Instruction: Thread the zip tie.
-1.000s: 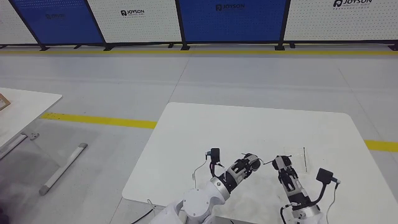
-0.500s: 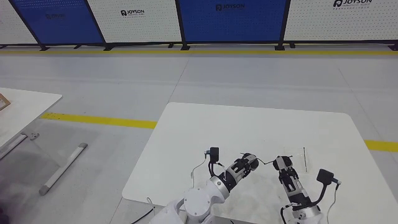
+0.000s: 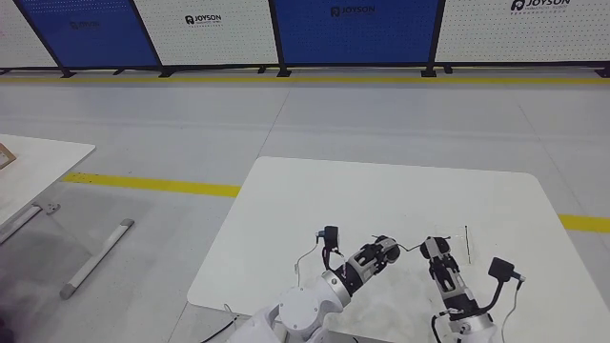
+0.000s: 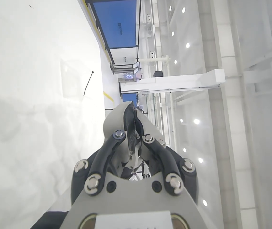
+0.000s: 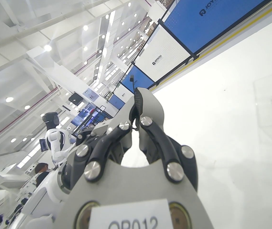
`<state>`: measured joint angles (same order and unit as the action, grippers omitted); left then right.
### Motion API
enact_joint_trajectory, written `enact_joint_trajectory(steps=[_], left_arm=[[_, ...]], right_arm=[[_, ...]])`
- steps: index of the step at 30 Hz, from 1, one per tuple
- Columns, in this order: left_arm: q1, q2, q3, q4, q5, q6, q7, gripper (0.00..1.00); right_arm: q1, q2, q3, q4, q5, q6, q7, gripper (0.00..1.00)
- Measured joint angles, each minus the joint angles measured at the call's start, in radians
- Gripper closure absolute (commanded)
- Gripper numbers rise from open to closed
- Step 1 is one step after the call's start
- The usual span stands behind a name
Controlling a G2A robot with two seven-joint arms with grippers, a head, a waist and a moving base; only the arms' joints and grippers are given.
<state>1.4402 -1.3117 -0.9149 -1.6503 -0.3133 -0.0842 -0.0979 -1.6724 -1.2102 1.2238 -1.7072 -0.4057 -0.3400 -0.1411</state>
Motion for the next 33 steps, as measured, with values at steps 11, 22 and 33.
enact_joint_trajectory(steps=[11, 22, 33], left_arm=[[0.000, 0.001, -0.003, -0.001, 0.009, 0.005, -0.003, 0.73], [-0.007, -0.001, 0.019, -0.002, 0.062, 0.038, 0.006, 0.82], [-0.022, -0.007, 0.036, 0.013, 0.065, 0.043, 0.017, 1.00]], right_arm=[[-0.010, -0.004, 0.007, -0.013, -0.023, 0.004, -0.006, 1.00], [-0.010, -0.010, 0.007, -0.017, -0.029, 0.016, -0.002, 1.00], [-0.012, -0.015, 0.011, -0.015, -0.031, 0.011, 0.003, 1.00]])
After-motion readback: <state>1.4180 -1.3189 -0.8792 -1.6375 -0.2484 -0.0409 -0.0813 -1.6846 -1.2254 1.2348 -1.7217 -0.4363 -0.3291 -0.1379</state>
